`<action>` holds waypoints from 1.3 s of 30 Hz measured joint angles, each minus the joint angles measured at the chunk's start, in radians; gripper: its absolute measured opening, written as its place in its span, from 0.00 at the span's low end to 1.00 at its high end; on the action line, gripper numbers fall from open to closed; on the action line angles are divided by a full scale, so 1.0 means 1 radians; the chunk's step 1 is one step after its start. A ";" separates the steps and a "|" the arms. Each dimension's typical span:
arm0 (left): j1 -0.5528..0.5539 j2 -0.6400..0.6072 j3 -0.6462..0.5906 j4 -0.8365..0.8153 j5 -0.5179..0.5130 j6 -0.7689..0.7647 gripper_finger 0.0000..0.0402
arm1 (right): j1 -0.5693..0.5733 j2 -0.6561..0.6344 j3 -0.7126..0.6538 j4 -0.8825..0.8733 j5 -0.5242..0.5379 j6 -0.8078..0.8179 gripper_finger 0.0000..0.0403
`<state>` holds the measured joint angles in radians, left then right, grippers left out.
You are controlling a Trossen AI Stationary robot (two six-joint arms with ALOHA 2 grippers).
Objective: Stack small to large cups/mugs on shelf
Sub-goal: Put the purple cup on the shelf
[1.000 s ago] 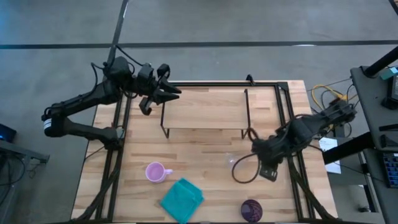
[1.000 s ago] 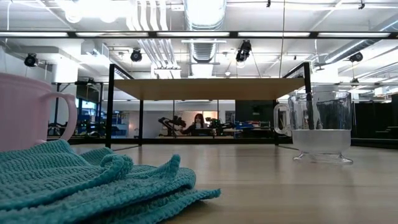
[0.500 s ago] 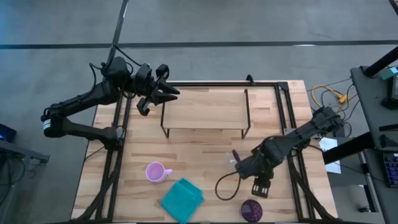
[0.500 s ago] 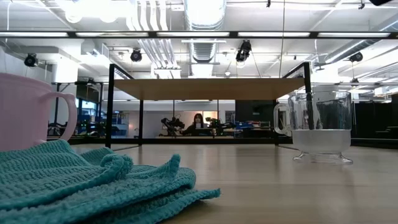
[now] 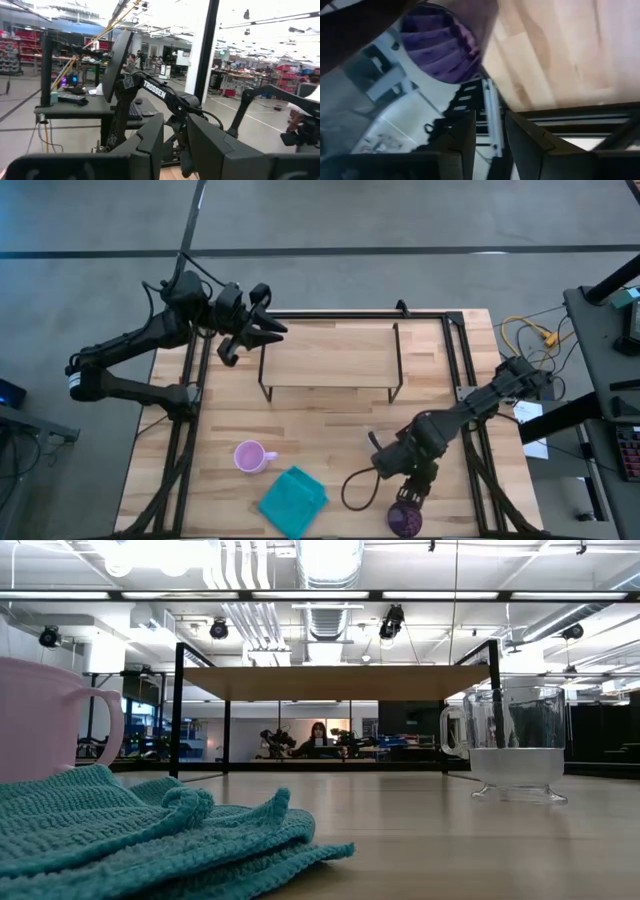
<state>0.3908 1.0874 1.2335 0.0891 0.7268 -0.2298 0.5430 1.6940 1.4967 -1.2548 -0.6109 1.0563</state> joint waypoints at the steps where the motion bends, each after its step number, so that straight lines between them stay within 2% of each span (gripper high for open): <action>1: 0.000 0.000 0.000 0.000 0.014 0.000 0.19 | 0.001 -0.002 0.000 0.022 0.000 0.030 0.25; 5: 0.000 -0.006 -0.001 0.001 0.079 0.000 0.19 | 0.015 -0.003 0.000 0.105 0.020 0.083 0.25; 7: 0.000 -0.009 -0.001 0.001 0.105 0.001 0.19 | 0.026 0.005 0.000 0.128 0.062 0.094 0.25; 15: 0.000 -0.030 -0.001 0.000 0.110 0.001 0.19 | 0.096 0.054 -0.003 0.128 0.194 0.115 0.21; 20: 0.000 -0.032 -0.001 0.001 0.110 0.001 0.19 | 0.118 0.084 -0.003 0.140 0.194 0.174 0.20; 39: 0.000 -0.031 -0.001 0.008 0.110 0.002 0.19 | 0.129 0.180 -0.005 0.145 0.194 0.115 0.20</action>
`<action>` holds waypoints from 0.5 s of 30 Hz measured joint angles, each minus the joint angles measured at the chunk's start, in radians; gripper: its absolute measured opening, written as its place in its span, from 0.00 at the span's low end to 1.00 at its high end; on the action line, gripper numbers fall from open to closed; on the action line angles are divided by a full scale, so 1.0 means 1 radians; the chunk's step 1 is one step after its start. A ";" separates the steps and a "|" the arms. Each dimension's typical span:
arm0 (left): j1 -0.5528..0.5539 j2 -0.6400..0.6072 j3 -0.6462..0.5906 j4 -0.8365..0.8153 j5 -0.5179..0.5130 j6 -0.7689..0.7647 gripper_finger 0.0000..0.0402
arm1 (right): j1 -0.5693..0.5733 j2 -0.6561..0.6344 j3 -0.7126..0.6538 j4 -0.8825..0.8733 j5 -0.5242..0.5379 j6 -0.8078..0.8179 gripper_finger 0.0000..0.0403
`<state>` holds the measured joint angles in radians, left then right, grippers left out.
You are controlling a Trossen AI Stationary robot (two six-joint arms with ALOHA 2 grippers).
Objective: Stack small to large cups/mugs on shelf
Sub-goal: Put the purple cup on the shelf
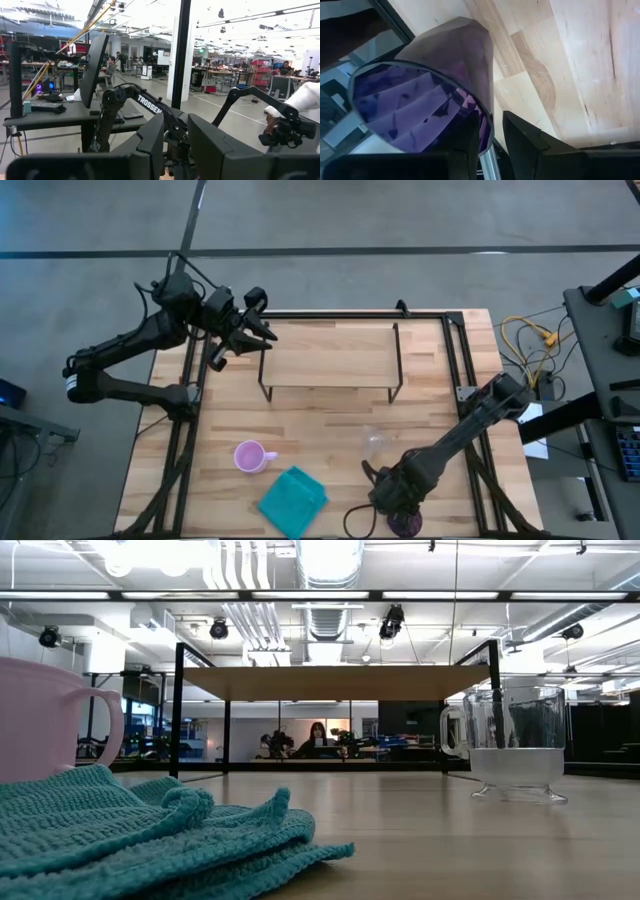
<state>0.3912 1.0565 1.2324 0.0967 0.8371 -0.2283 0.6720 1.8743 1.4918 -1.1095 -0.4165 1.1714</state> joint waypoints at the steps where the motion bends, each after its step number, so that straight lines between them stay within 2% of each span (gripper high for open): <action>1: 0.000 0.000 0.000 0.000 0.000 0.000 0.19 | 0.000 0.004 0.000 0.000 0.000 -0.001 0.20; 7: 0.000 0.000 0.000 0.000 0.000 0.000 0.19 | 0.000 0.016 -0.002 0.000 0.000 -0.006 0.19; 13: 0.000 0.000 0.000 0.000 0.000 0.000 0.19 | -0.003 0.021 -0.002 -0.003 0.004 -0.004 0.04; 15: 0.000 0.000 0.000 0.000 0.000 0.000 0.19 | -0.003 0.021 -0.002 -0.005 0.014 0.001 0.03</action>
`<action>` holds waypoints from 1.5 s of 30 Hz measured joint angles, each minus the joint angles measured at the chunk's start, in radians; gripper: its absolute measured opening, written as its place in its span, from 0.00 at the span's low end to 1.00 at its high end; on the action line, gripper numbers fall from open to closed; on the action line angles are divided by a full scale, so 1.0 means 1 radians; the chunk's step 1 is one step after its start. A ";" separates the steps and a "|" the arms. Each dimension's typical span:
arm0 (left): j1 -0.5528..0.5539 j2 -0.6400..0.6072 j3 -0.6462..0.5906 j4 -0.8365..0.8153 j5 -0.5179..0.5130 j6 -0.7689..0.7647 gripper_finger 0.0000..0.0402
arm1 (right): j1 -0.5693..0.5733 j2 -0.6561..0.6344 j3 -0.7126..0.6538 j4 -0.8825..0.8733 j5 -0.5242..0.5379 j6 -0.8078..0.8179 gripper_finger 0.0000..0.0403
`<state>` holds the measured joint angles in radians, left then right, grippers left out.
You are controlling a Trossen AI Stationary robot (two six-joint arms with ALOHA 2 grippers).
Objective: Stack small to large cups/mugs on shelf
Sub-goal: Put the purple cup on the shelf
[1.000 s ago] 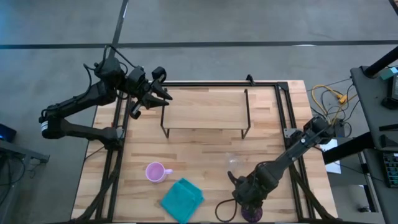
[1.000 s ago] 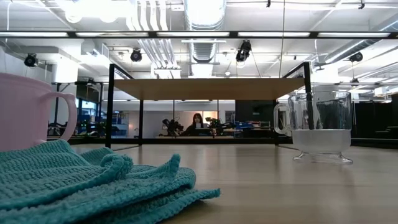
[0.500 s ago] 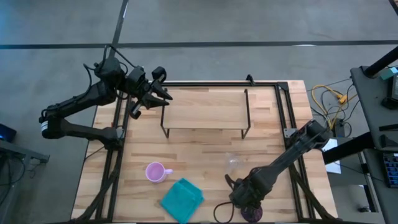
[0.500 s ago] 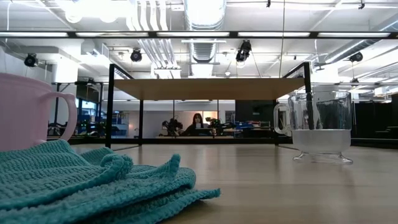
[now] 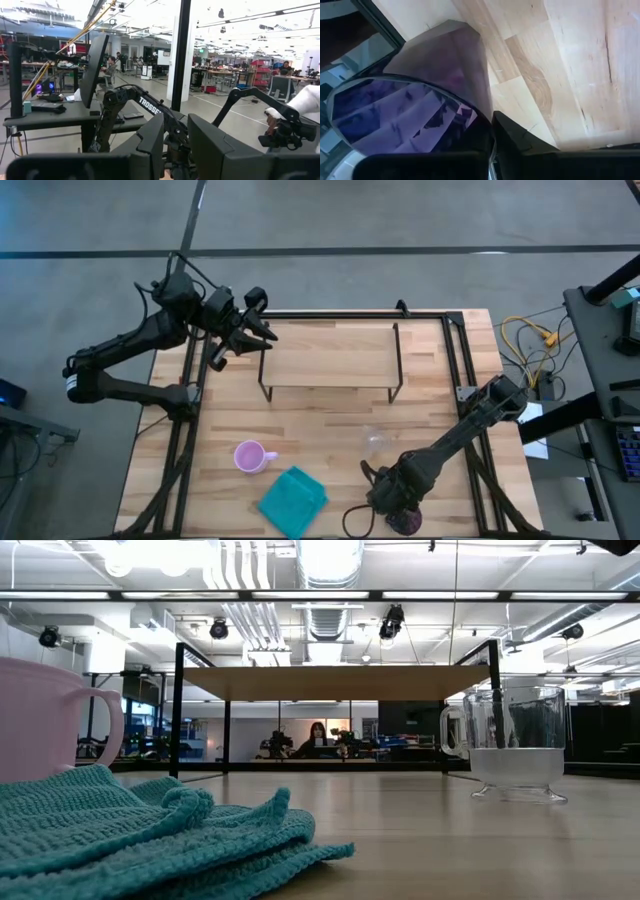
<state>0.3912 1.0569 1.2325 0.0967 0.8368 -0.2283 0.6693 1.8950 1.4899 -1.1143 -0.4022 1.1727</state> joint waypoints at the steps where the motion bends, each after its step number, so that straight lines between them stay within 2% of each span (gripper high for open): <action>1: 0.000 0.000 0.000 0.000 0.000 0.000 0.19 | -0.001 0.000 0.000 -0.003 0.005 0.004 0.03; 8: 0.000 0.000 0.000 0.000 -0.002 0.000 0.19 | -0.032 -0.001 0.074 -0.131 0.014 -0.010 0.02; 17: 0.000 0.003 0.000 0.000 -0.005 0.000 0.19 | -0.088 -0.002 0.308 -0.414 0.022 -0.100 0.02; 22: 0.000 0.003 0.000 -0.001 -0.005 0.000 0.19 | -0.113 -0.010 0.442 -0.454 0.102 -0.121 0.02; 28: 0.000 0.003 0.000 -0.001 -0.027 0.000 0.19 | -0.148 -0.019 0.559 -0.457 0.303 -0.140 0.02; 32: 0.000 0.003 0.000 0.000 -0.027 0.000 0.19 | -0.191 -0.023 0.580 -0.458 0.372 -0.214 0.02; 40: 0.000 -0.002 0.000 -0.001 -0.038 -0.001 0.19 | -0.291 -0.028 0.572 -0.457 0.428 -0.407 0.02; 45: 0.000 -0.016 0.000 0.000 -0.042 0.000 0.19 | -0.361 -0.077 0.575 -0.456 0.515 -0.451 0.02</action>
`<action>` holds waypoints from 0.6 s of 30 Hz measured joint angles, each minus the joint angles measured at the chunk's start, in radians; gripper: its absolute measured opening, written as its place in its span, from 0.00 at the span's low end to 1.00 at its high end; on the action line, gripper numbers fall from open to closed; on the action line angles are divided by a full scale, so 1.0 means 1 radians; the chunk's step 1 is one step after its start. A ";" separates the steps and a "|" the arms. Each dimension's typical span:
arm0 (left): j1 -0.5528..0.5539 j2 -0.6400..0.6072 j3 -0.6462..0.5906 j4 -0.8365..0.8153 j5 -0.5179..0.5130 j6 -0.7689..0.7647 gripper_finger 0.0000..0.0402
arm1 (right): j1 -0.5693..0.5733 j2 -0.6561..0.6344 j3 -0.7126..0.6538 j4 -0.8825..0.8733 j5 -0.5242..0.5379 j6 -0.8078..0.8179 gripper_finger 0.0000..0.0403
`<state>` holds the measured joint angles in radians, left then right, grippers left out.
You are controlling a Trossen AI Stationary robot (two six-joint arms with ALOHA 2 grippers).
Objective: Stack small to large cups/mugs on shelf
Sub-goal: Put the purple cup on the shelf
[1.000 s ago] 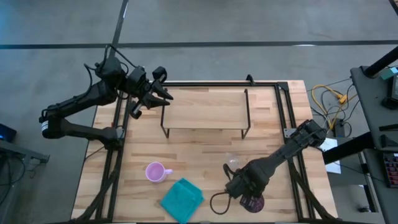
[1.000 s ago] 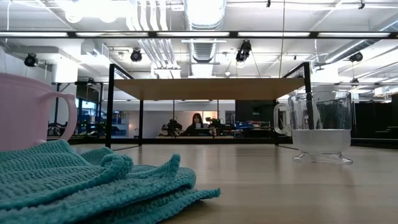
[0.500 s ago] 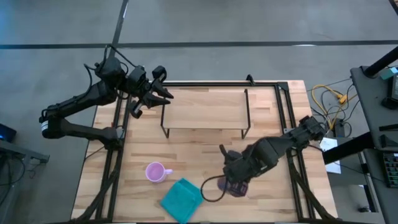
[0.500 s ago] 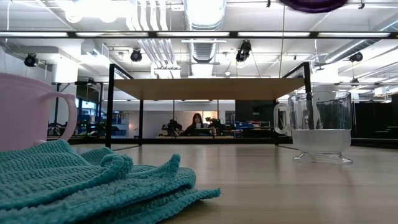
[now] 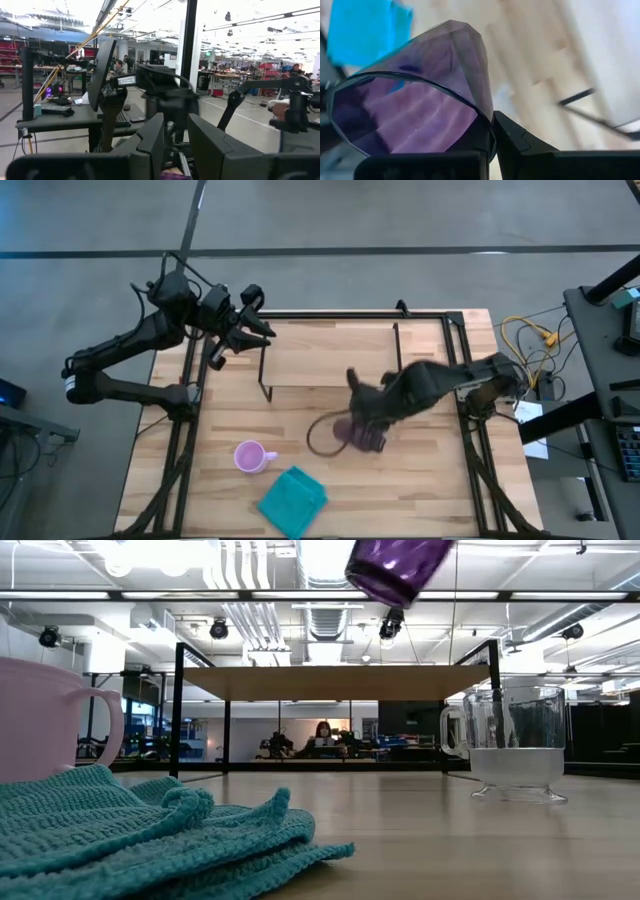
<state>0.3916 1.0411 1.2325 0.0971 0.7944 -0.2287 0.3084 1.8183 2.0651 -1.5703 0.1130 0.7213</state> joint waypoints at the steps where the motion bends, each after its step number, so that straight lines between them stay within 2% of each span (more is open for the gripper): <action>1: 0.000 -0.004 0.000 -0.001 0.000 0.000 0.19 | -0.012 -0.016 -0.001 -0.001 0.019 -0.011 0.02; 9: 0.001 -0.018 0.000 -0.001 -0.011 0.000 0.19 | -0.111 -0.208 -0.014 -0.001 0.125 -0.045 0.02; 15: 0.001 -0.019 0.000 -0.001 -0.015 0.000 0.19 | -0.198 -0.307 -0.062 -0.001 0.122 -0.053 0.02; 18: 0.001 -0.019 0.000 -0.001 -0.015 0.000 0.19 | -0.244 -0.332 -0.114 -0.001 0.074 -0.070 0.02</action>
<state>0.3927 1.0225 1.2324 0.0959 0.7792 -0.2283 0.0648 1.4862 1.9514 -1.5717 0.1867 0.6515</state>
